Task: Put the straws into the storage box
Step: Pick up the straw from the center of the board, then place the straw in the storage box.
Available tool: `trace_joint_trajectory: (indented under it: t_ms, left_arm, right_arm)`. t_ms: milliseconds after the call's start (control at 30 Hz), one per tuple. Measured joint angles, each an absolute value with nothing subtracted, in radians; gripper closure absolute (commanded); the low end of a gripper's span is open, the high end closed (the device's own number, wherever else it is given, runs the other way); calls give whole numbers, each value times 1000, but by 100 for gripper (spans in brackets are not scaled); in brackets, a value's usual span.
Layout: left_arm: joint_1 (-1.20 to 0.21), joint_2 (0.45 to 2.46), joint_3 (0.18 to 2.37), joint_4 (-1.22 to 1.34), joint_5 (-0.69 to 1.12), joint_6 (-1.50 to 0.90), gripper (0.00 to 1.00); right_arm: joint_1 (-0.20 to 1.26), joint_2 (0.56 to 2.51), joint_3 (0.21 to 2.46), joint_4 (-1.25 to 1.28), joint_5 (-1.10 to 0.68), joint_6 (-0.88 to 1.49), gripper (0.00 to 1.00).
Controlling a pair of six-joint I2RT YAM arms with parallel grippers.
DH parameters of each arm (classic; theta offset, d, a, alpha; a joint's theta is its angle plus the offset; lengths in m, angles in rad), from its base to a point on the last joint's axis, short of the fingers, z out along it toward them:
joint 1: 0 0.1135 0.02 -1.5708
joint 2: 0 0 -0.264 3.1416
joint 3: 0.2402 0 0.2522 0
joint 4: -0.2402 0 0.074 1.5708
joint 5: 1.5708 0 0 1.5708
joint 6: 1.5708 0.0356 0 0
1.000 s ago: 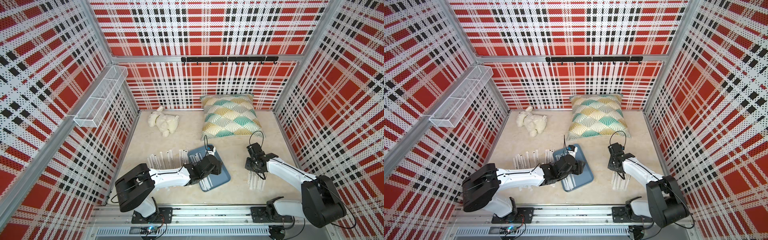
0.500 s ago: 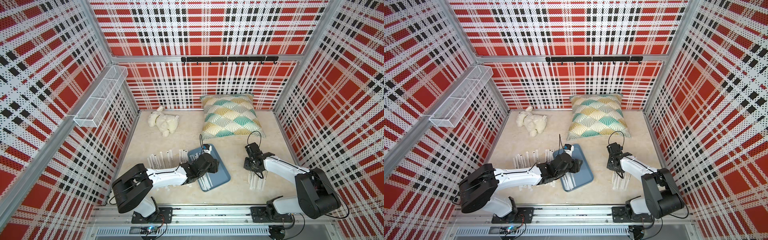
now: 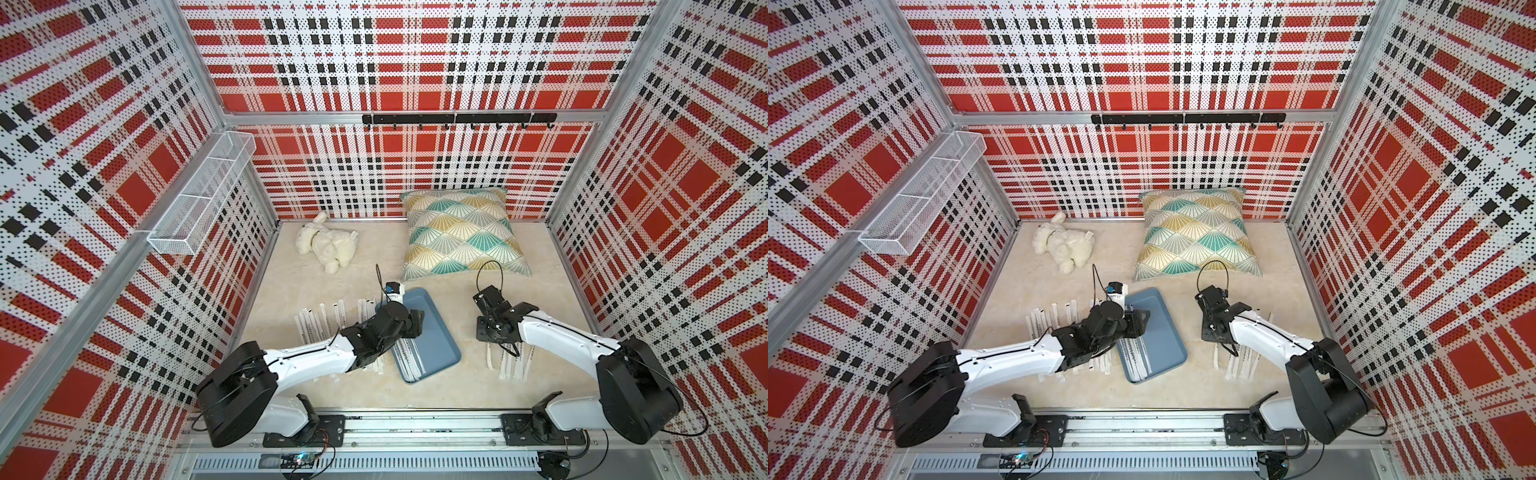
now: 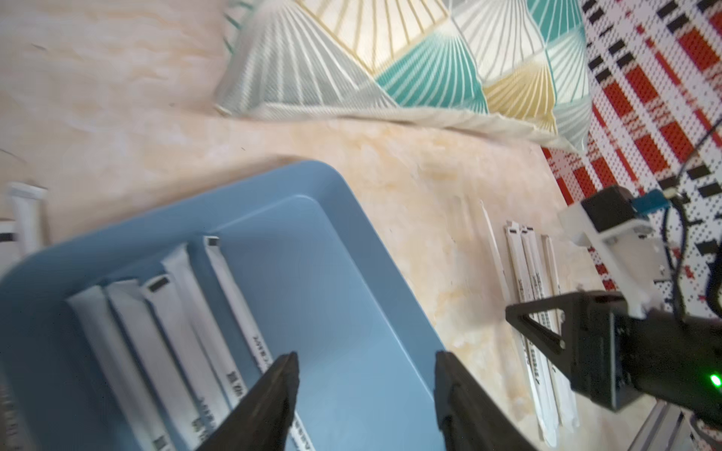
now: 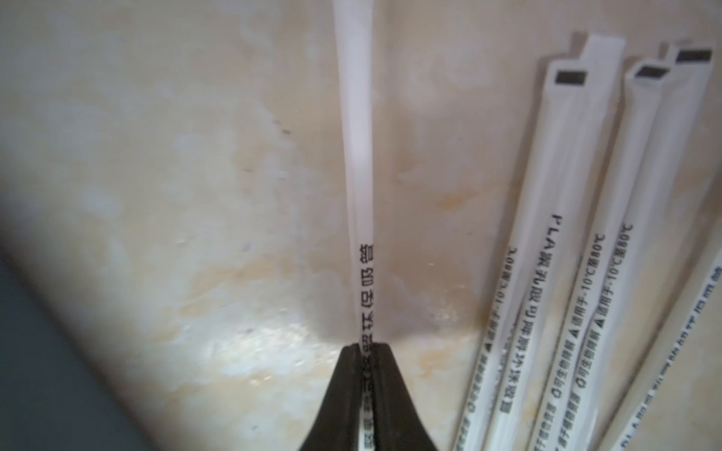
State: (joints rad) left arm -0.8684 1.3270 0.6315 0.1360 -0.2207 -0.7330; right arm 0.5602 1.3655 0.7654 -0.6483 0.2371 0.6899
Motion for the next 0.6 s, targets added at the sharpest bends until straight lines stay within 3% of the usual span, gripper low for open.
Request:
trace_joint_trajectory:
  t_ms: [200,367,600]
  left_arm:
    - [-738,1148,549,86,-243,-752,40]
    - [-604,1027,474,32,-239,-775,40]
    - [-555,971,435,6,-213,-797,41]
  right_arm:
    - [810,1414,984,-744,270,731,87]
    - [981,1618,1213,-750,299,722,87]
    - [1019,1826,1308,-704,285,700,86]
